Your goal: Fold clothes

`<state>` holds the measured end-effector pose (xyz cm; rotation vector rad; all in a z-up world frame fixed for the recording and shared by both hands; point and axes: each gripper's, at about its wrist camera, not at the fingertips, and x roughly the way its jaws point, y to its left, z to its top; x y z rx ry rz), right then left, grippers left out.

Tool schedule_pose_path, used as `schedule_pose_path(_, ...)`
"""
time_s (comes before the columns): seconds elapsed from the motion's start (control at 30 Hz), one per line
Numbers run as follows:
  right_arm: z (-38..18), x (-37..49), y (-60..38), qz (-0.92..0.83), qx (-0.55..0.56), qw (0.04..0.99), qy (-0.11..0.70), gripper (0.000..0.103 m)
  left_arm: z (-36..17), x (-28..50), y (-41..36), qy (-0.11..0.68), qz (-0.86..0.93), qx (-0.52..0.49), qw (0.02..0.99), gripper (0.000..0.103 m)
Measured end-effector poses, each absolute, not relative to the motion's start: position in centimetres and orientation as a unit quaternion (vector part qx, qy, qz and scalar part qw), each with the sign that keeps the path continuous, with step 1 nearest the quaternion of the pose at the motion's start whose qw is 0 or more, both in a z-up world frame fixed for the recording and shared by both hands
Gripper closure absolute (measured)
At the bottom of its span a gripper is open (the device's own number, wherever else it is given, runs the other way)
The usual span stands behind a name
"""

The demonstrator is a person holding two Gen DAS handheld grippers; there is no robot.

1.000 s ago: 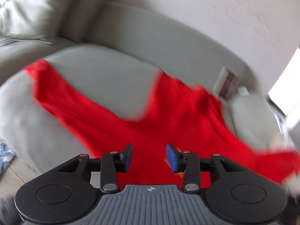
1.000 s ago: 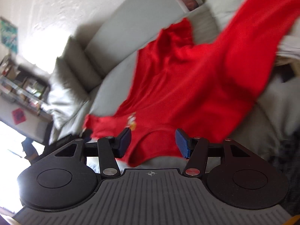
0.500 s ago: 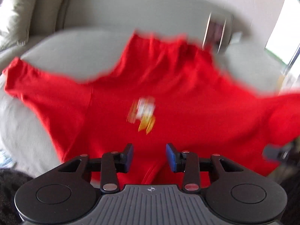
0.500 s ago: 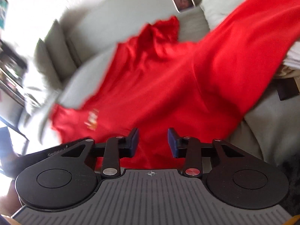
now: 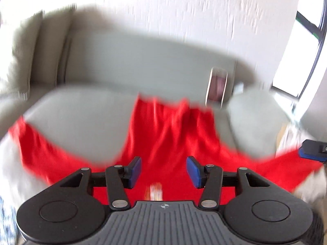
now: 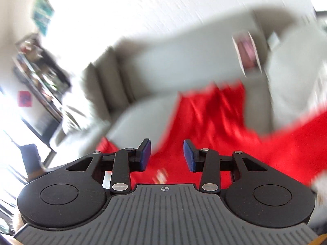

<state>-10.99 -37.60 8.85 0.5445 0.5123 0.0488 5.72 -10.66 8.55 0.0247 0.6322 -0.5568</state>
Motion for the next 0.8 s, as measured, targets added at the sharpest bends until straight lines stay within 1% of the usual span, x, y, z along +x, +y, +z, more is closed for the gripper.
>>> schedule_pose_path(0.07, 11.4, -10.2, -37.5, 0.026, 0.253, 0.942, 0.218, 0.059, 10.3, 6.2, -11.1, 0.272, -0.267, 0.01, 0.925, 0.049)
schedule_pose_path(0.13, 12.9, -9.2, -37.9, 0.022, 0.252, 0.946, 0.201, 0.053, 11.4, 7.0, -11.8, 0.245, -0.263, 0.01, 0.933, 0.045)
schedule_pose_path(0.2, 13.1, -7.4, -38.6, 0.013, 0.263, 0.943, 0.202, 0.053, 11.3, 8.5, -12.8, 0.241, -0.257, 0.009, 0.936, 0.043)
schedule_pose_path(0.27, 12.1, -5.1, -39.8, 0.0, 0.285, 0.934, 0.216, 0.051, 10.2, 10.7, -14.3, 0.258, -0.252, 0.01, 0.933, 0.043)
schedule_pose_path(0.4, 7.8, 0.5, -42.7, -0.042, 0.315, 0.911, 0.262, 0.051, 6.6, 15.6, -17.5, 0.318, -0.245, 0.022, 0.915, 0.043)
schedule_pose_path(0.53, 1.6, 7.7, -46.4, -0.097, 0.296, 0.895, 0.319, 0.051, 1.3, 22.0, -21.4, 0.374, -0.241, 0.041, 0.895, 0.044)
schedule_pose_path(0.63, -3.3, 13.1, -50.3, -0.13, 0.301, 0.875, 0.356, 0.052, -2.4, 26.5, -22.9, 0.39, -0.205, 0.059, 0.896, 0.044)
schedule_pose_path(0.7, -6.1, 16.2, -52.7, -0.153, 0.305, 0.861, 0.377, 0.052, -4.2, 28.7, -22.8, 0.388, -0.176, 0.066, 0.902, 0.045)
schedule_pose_path(0.8, -9.5, 19.8, -55.8, -0.174, 0.311, 0.85, 0.388, 0.053, -6.4, 30.9, -21.8, 0.403, -0.156, 0.043, 0.901, 0.045)
